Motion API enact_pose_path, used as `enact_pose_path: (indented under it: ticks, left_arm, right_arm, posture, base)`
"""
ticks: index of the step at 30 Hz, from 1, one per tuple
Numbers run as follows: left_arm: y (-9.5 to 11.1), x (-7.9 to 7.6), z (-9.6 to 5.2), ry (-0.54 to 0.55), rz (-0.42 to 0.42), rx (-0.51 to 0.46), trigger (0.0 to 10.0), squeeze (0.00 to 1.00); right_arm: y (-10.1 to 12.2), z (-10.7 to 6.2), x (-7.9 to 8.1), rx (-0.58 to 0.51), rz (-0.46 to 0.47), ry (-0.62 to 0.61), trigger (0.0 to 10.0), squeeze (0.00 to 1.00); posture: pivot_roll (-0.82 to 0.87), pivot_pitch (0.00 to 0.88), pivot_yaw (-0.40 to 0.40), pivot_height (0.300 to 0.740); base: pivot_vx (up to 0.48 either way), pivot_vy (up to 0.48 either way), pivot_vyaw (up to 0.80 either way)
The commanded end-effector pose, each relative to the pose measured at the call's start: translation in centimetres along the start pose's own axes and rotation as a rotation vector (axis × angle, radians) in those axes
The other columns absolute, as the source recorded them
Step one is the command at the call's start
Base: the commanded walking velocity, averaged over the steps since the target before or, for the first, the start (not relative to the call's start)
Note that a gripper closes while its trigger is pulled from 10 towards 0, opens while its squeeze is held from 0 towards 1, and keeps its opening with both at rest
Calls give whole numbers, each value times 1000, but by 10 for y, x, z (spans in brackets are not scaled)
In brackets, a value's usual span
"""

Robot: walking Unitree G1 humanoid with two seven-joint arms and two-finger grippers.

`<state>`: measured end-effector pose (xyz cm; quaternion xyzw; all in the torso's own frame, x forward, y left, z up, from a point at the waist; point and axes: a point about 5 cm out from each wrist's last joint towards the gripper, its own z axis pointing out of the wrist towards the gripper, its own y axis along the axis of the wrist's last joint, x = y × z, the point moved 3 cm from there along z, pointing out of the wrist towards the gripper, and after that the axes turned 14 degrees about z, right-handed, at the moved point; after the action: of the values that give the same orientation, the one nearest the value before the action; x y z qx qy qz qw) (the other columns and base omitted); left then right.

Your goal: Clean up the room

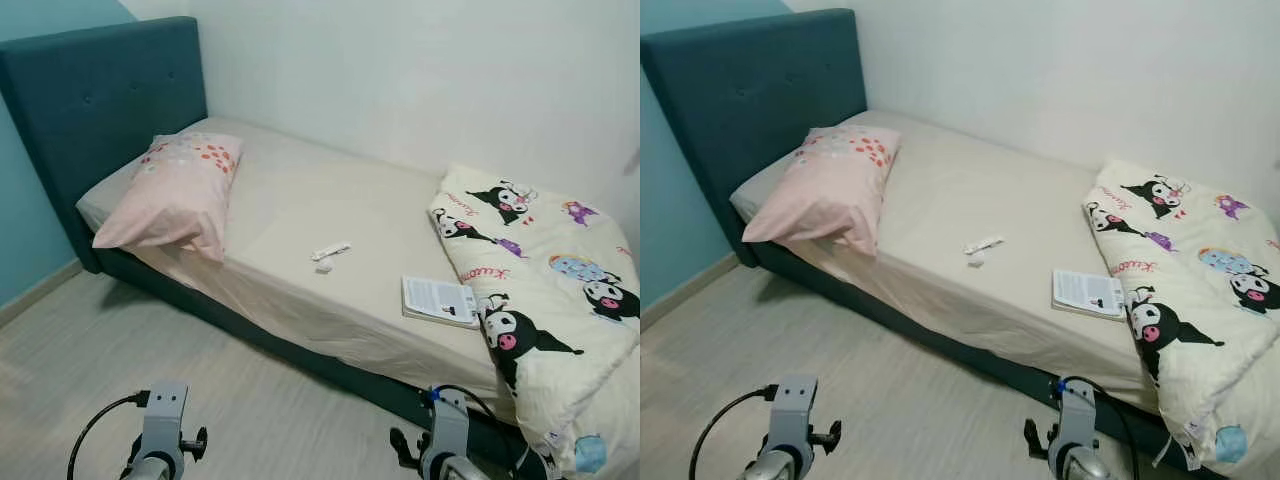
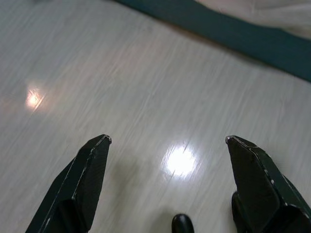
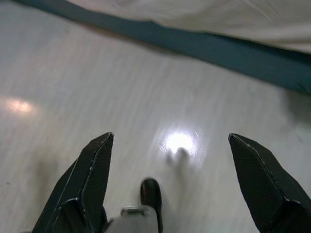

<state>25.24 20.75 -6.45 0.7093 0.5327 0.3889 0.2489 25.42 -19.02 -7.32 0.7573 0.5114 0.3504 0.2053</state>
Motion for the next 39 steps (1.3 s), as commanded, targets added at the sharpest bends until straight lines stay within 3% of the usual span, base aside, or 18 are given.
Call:
enact_pose_path:
  ticks: [1, 4, 10, 16, 20, 26, 34, 39]
  left_arm:
    - [3, -9, 0, -27, 10, -22, 10000, 0]
    - [-6, -13, -2, -41, -8, 29, 10000, 0]
    - [-44, -13, -13, 12, -172, 200, 10000, 0]
    - [-55, -9, -18, 44, -228, 241, 10000, 0]
    - [-48, -4, -15, 61, -228, 213, 10000, 0]
    - [-38, -2, -11, 65, -233, 181, 10000, 0]
    - [-18, 3, -2, 68, -245, 113, 10000, 0]
    - [-13, 1, 0, 55, -236, 96, 10000, 0]
  right_arm:
    - [4, 0, 4, -26, -12, 20, 10000, 0]
    - [-4, -1, 1, -11, -6, 1, 10000, 0]
    - [-28, -9, -19, 83, 8, -87, 10000, 0]
    - [-26, -9, -22, 91, -17, -93, 10000, 0]
    - [-12, -3, 0, 62, -64, 57, 10000, 0]
    - [-5, 1, 14, 69, -193, 116, 10000, 0]
    - [-3, 2, 18, 73, -258, 129, 10000, 0]
    - [-1, 2, 14, 60, -246, 96, 10000, 0]
  posture:
    - [-35, 0, -77, 740]
    - [-33, 0, -77, 740]
    - [-27, 0, -85, 740]
    - [-38, 0, -86, 740]
    - [-33, 0, -89, 740]
    - [-35, 0, -84, 740]
    - [-36, 0, -88, 740]
    - [-39, 0, -86, 740]
  base:
    - [0, 0, 0]
    - [0, 0, 0]
    - [0, 0, -391]
    - [59, 0, -391]
    - [367, 0, 0]
    - [400, 0, 521]
    - [464, 0, 755]
    - [480, 0, 0]
